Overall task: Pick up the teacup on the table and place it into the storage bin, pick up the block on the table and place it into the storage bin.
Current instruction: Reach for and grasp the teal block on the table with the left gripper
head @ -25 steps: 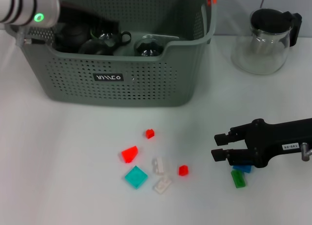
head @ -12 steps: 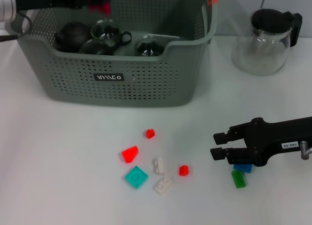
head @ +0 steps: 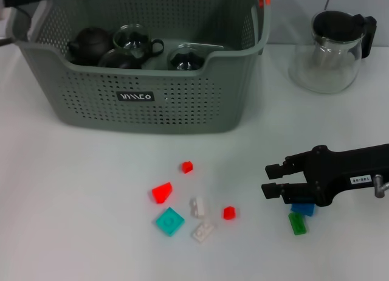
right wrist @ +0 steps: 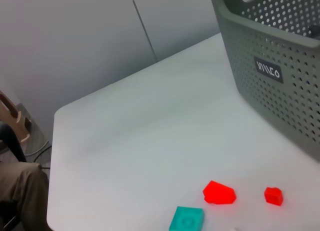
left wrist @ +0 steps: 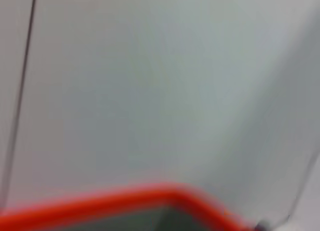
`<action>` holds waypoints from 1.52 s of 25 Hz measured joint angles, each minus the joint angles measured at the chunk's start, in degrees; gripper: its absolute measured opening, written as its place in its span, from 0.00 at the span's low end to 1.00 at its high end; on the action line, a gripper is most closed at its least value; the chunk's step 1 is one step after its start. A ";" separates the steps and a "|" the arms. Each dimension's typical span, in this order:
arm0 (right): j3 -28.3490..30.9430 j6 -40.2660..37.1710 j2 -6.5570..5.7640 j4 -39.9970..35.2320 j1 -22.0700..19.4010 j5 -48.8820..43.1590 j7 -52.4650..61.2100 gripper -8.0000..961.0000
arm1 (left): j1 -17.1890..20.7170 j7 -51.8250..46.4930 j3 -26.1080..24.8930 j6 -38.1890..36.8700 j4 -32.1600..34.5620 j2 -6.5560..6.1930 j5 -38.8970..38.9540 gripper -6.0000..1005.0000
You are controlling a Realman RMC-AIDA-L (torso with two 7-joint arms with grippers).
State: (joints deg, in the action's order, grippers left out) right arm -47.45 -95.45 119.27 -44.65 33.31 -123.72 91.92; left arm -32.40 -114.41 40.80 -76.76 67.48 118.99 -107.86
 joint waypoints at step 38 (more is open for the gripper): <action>0.70 0.47 0.26 0.09 -0.80 0.06 0.00 0.49 | 12.87 70.78 -3.78 -7.79 -40.15 5.56 -10.70 0.81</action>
State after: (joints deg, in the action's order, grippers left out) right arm -46.75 -94.98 119.53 -44.56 32.51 -123.66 91.92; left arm -19.53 -43.63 37.03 -84.55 27.33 124.55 -118.55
